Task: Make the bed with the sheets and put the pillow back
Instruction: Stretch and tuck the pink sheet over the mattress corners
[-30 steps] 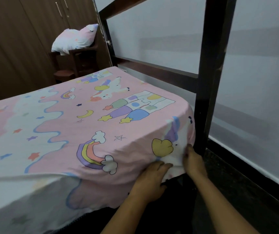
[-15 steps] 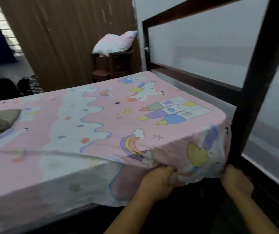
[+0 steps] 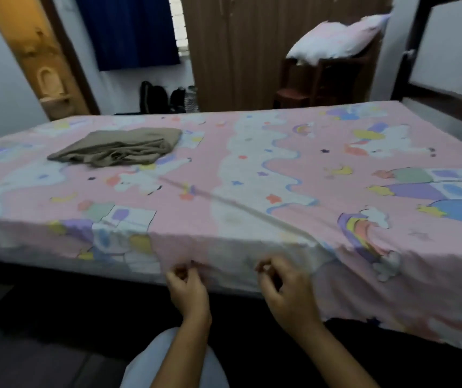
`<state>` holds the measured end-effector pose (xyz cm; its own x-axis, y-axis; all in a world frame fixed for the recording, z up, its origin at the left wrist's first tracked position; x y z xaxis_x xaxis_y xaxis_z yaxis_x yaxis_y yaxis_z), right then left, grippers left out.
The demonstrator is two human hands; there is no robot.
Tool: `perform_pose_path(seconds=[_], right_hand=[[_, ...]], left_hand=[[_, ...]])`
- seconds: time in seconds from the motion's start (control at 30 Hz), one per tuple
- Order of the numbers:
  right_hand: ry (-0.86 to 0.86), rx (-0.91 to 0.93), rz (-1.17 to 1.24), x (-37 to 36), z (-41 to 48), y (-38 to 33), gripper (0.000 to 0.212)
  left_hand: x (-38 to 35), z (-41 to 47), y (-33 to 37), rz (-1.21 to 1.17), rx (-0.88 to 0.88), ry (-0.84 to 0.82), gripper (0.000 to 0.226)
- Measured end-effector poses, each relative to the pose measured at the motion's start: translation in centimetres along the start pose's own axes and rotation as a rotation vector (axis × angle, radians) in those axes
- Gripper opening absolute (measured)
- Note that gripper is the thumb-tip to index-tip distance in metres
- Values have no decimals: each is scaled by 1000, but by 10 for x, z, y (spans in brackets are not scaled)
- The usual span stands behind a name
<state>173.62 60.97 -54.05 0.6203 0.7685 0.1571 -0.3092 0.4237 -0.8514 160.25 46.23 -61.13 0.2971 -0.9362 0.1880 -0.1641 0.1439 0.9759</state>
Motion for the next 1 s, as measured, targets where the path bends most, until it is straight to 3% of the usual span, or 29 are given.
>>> perform_pose_path(seconds=[0.07,0.1,0.17,0.2,0.27,0.33,0.43,0.57,0.77,1.0], right_hand=[[-57,-454,170,-24,-30,53,12],[-101,-708,251,-31,-43,73,10],[-113,-1123,454,-37,-62,93,11],[-38,-1207,575,-36,-64,98,12],[155,-1226,776,-34,-59,102,6],[249,-1203,812,-34,-54,101,7],[284,-1189,852,-36,-53,98,8],[267,-1153,915,-38,-47,94,16],[172,-1057,412,-40,-58,116,47],[82,-1088,266,-41,-52,122,57]], left_hand=[[-8,4,-35,-123,362,-183,17],[-12,1,-42,-161,456,-270,23],[-20,-4,-38,-160,506,-396,29],[-23,-5,-35,-169,512,-427,30],[-25,-3,-32,-207,540,-433,29],[-22,0,-30,-281,569,-409,31],[-15,10,-22,-429,536,-405,43],[-8,24,-22,-421,450,-377,18],[7,23,-29,-269,349,-284,29],[13,23,-33,-100,384,-427,18]])
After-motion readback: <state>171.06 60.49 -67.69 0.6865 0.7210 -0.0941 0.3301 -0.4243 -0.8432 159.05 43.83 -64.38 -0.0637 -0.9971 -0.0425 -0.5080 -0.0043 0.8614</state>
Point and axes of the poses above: each hand's wrist, its own z-axis towards the middle knuckle, its own x-axis out of the back of the hand, y = z × x, the point moved 4 cm from there along z, towards the middle knuckle, and after that the axes turned 14 degrees about z, right-handed, at the moved point
